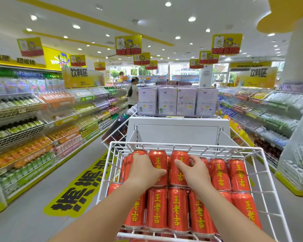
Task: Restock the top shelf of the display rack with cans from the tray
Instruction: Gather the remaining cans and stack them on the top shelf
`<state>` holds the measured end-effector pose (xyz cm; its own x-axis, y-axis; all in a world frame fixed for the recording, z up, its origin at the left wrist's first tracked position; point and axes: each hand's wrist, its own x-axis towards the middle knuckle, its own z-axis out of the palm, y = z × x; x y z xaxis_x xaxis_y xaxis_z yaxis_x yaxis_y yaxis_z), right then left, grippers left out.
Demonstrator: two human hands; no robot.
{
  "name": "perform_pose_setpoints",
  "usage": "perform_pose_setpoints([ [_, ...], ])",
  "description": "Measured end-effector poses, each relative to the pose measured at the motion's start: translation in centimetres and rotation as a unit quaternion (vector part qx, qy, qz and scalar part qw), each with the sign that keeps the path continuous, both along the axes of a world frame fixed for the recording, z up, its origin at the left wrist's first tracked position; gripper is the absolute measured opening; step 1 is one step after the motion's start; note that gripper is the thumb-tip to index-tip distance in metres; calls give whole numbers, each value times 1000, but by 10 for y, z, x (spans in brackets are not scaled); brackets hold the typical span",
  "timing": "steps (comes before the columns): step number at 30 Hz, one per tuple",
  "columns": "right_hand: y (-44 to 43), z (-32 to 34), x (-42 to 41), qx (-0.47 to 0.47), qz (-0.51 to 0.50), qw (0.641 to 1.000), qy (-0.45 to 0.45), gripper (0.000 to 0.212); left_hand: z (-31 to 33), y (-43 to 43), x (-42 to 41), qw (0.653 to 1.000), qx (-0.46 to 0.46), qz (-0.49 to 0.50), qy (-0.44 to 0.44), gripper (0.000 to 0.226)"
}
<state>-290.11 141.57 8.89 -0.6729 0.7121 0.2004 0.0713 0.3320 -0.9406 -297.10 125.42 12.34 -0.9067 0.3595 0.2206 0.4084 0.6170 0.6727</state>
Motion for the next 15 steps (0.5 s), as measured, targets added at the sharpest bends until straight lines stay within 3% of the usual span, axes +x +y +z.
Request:
perform_pose_setpoints([
  [10,3,-1,-7,27,3,999,-21,81,-2,19,5,996,-77,10,42,54],
  [15,1,-3,-10,64,-4,998,-27,69,-4,21,8,990,-122,18,64,52],
])
